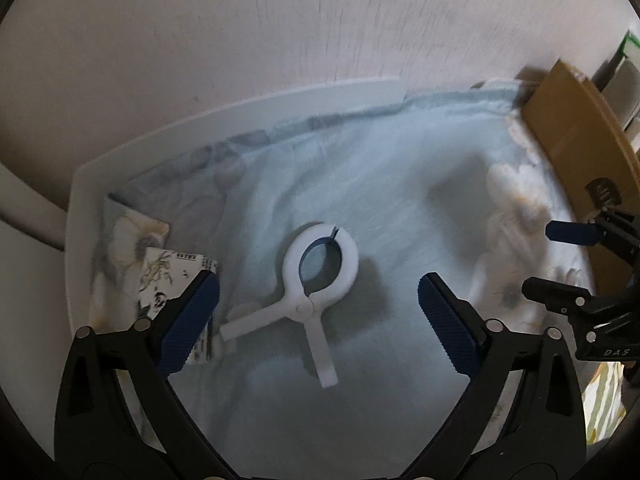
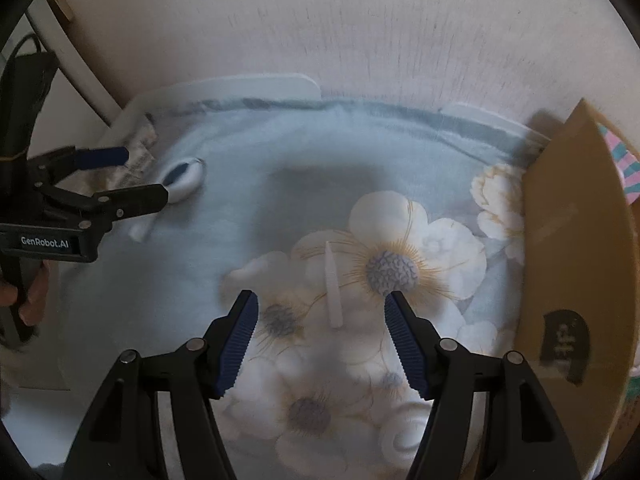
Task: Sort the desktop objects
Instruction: 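Move both grippers back over the bed toward the white clip and card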
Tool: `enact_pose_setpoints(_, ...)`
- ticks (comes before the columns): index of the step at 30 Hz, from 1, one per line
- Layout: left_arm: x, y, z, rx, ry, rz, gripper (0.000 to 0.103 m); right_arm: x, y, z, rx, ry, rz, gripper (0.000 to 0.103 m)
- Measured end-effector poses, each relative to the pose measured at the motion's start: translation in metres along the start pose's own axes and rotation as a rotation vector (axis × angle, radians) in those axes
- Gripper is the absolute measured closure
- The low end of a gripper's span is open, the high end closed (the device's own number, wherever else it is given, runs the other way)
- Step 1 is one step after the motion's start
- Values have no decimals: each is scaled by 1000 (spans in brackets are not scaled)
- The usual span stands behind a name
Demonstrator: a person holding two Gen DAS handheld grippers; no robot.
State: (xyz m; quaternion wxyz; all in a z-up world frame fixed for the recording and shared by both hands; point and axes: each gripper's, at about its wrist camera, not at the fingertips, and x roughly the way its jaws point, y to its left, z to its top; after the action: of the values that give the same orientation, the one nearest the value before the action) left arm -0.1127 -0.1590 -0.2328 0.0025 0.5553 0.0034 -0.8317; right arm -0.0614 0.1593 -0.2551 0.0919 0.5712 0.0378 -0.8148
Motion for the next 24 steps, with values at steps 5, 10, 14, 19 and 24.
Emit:
enact_pose_setpoints(5,13,1,-4,28,12,10,11,11,3,2,-34,-3,2,41)
enact_pose_setpoints(10,22,1,-9,35,14,5,20,18,1,7,-40,-14,5,57)
enact_pose_setpoints(14,21,-1,-14,63,-18,29,23,20,3,10,-68,-42,-42,76)
enact_pose_setpoints(19,14,0,-19,54,-55,29,64,17,-5,5,-47,-91,-67,94)
enact_pose_setpoints(24,9,0,-24,61,-70,36,64,9,-21,1,43,-117,14,96)
